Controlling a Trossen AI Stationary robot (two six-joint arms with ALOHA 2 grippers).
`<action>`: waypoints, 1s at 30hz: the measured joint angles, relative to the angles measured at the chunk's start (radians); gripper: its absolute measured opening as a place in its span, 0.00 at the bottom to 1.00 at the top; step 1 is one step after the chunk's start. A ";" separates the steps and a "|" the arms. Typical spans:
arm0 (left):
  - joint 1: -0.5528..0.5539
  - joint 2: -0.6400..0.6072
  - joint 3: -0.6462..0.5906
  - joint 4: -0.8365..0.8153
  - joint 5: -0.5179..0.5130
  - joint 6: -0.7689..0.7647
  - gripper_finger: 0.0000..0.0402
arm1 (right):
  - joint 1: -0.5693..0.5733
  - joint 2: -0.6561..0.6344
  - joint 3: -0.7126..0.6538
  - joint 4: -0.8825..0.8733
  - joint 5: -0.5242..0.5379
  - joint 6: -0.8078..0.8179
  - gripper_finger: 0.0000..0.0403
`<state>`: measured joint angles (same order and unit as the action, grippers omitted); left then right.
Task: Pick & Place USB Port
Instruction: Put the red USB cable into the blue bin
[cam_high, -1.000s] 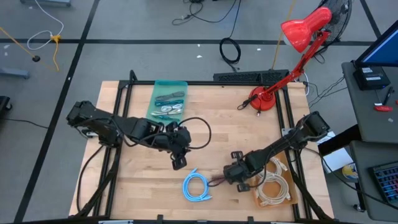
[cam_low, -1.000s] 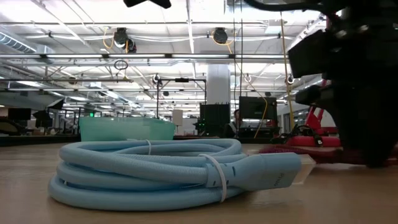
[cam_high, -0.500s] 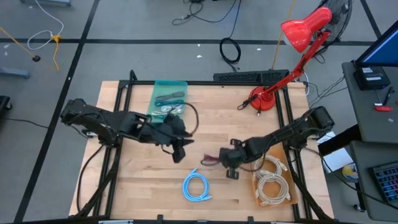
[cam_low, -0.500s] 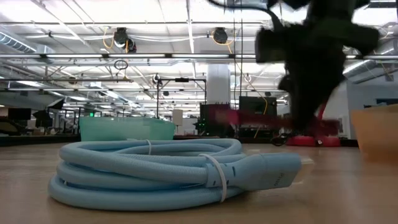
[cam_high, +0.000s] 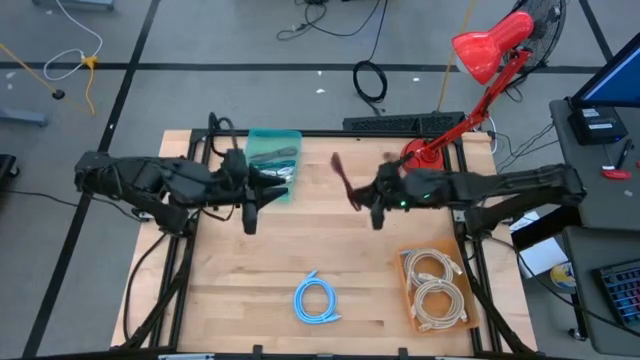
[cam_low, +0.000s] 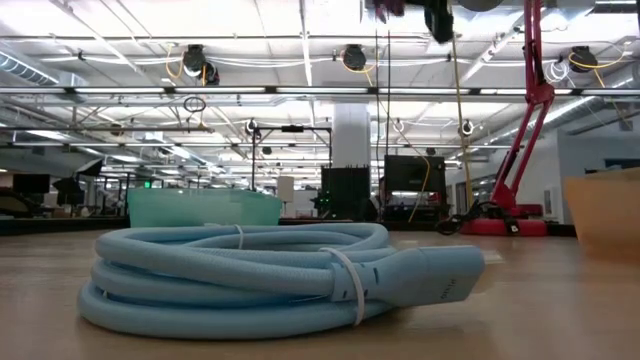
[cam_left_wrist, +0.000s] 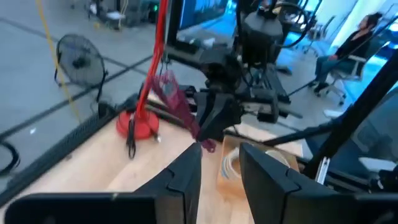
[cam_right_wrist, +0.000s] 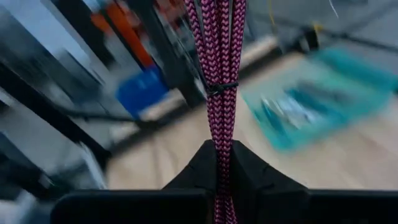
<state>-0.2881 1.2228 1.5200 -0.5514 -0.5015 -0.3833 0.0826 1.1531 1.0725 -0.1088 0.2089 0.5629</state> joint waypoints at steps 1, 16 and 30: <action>0.006 0.001 -0.001 0.023 0.009 0.016 0.28 | -0.003 -0.012 0.000 0.034 -0.001 -0.003 0.03; 0.306 0.068 -0.226 0.716 0.538 0.013 0.28 | -0.004 -0.031 0.000 0.409 -0.172 -0.004 0.02; 0.425 0.239 -0.224 1.029 0.710 -0.179 0.28 | -0.162 -0.031 0.000 0.434 -0.462 0.045 0.02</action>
<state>0.1371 1.4618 1.2961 0.4771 0.2082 -0.5619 -0.0793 1.1221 1.0725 0.3247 -0.2529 0.6074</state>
